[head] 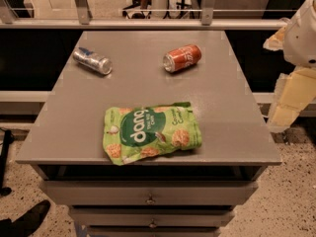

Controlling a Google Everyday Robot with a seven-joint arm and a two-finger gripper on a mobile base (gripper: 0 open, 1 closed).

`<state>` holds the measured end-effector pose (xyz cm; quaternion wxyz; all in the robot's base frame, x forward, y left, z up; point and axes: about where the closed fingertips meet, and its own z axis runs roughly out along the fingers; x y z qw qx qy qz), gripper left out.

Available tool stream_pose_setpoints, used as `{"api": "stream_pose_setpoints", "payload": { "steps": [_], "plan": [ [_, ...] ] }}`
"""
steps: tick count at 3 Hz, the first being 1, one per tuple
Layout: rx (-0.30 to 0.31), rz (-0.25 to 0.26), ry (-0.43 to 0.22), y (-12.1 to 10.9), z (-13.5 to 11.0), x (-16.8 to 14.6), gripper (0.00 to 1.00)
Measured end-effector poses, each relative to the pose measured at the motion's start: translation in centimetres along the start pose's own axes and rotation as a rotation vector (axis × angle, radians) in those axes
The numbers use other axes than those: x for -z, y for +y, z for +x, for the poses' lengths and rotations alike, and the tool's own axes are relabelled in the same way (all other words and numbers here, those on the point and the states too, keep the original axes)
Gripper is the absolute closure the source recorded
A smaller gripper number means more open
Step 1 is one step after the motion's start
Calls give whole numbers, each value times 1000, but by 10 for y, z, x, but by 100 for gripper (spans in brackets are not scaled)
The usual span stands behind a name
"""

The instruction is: Pick coke can

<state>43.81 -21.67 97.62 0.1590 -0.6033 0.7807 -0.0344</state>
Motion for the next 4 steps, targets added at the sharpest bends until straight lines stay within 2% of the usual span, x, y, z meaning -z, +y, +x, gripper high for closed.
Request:
{"api": "stream_pose_setpoints", "payload": {
  "steps": [1, 2, 3, 4],
  "plan": [
    [0, 0, 0, 0, 0, 0, 0],
    [77, 31, -41, -35, -18, -20, 0],
    [142, 35, -82, -71, -33, -45, 0],
    [251, 52, -152, -128, -69, -85, 0]
  ]
}}
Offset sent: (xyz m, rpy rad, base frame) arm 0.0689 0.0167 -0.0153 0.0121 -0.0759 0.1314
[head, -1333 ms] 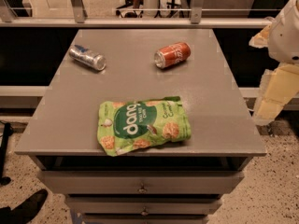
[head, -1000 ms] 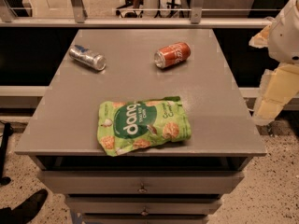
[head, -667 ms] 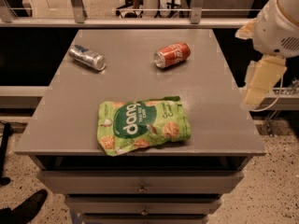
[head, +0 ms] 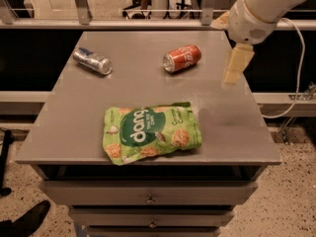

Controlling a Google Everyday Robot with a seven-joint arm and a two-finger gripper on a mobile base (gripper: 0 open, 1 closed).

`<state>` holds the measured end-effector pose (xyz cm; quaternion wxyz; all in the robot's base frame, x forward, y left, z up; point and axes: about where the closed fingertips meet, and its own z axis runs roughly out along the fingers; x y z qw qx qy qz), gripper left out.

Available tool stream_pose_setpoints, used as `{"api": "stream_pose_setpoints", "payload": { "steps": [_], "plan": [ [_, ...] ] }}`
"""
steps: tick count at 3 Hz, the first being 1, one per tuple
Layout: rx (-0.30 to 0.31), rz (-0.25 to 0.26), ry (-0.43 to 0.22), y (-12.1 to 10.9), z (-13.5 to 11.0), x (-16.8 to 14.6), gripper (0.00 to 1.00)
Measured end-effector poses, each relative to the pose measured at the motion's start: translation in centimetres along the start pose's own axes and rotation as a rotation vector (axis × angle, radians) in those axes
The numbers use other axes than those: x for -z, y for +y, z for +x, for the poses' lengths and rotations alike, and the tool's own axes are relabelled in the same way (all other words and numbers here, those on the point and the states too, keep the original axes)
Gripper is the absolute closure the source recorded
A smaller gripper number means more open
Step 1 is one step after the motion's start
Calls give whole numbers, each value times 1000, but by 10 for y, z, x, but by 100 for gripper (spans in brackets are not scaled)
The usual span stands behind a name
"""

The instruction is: Pick coke can

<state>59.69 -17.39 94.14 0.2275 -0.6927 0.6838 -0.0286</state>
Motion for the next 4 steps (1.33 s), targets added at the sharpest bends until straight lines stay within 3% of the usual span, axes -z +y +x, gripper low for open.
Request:
{"api": "stream_pose_setpoints", "payload": {
  "steps": [2, 4],
  "plan": [
    [97, -6, -65, -70, -27, -67, 0],
    [101, -61, -20, -102, -34, -119, 0]
  ]
}}
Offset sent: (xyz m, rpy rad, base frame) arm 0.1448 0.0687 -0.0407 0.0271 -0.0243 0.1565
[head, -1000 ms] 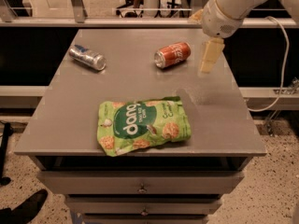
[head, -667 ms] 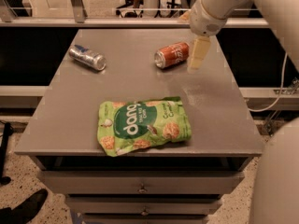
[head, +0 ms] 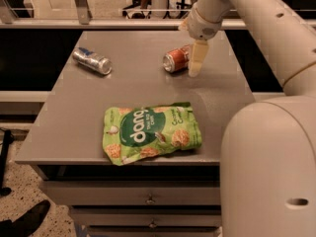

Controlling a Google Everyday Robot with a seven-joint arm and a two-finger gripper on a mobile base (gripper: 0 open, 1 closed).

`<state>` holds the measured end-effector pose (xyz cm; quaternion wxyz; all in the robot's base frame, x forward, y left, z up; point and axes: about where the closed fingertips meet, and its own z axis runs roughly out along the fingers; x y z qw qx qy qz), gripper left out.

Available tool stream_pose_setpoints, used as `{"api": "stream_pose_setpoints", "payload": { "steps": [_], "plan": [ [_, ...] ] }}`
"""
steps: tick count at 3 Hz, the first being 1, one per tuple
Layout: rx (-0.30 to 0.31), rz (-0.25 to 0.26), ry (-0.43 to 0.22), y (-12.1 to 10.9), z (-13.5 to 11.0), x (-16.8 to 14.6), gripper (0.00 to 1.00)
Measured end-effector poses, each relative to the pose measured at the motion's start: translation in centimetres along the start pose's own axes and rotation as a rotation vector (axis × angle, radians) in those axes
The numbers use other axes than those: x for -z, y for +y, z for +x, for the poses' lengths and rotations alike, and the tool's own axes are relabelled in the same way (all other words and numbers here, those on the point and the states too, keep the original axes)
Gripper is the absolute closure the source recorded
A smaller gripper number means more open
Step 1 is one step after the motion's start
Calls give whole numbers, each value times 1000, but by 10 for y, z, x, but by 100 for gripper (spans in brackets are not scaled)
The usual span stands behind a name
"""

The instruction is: Pick coke can

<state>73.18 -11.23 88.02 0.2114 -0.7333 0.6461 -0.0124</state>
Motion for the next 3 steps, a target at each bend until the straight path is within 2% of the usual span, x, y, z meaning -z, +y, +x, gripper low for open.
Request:
{"api": "stream_pose_setpoints", "payload": {
  "steps": [1, 2, 3],
  "plan": [
    [-11, -48, 21, -1, 0, -19, 14],
    [-15, -95, 33, 1, 1, -32, 38],
    [-21, -116, 37, 2, 2, -36, 61]
  ]
}}
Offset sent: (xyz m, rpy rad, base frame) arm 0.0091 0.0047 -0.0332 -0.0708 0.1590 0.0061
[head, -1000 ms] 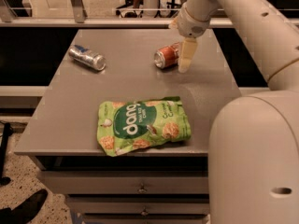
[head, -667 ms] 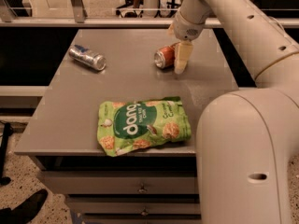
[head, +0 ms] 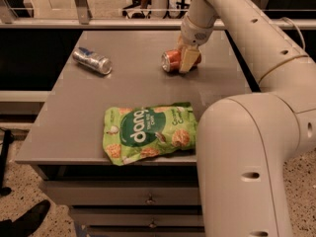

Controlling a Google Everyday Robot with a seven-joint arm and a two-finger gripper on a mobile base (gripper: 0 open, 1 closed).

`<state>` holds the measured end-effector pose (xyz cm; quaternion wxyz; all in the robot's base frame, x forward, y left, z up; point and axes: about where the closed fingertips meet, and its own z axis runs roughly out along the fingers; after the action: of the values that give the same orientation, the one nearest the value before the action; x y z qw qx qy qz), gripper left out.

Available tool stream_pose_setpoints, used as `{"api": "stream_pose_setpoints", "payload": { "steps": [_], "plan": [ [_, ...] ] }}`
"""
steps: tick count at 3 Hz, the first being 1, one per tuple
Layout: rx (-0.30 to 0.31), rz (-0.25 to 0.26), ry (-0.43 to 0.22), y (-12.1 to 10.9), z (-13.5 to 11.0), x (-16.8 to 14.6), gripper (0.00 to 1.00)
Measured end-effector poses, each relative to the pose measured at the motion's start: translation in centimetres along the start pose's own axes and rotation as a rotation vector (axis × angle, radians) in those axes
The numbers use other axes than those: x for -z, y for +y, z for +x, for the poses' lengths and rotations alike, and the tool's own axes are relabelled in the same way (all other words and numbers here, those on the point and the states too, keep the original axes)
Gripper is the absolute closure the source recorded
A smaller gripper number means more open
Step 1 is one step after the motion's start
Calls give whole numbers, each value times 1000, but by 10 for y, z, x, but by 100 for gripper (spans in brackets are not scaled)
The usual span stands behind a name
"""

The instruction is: Pick coke can

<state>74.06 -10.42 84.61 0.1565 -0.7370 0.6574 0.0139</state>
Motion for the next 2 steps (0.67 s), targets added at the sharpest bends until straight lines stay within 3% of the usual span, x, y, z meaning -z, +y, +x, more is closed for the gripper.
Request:
{"api": "stream_pose_setpoints", "payload": {
  "steps": [1, 2],
  "plan": [
    [-31, 1, -37, 2, -3, 19, 84],
    [-73, 25, -135, 13, -11, 59, 100]
  ]
}}
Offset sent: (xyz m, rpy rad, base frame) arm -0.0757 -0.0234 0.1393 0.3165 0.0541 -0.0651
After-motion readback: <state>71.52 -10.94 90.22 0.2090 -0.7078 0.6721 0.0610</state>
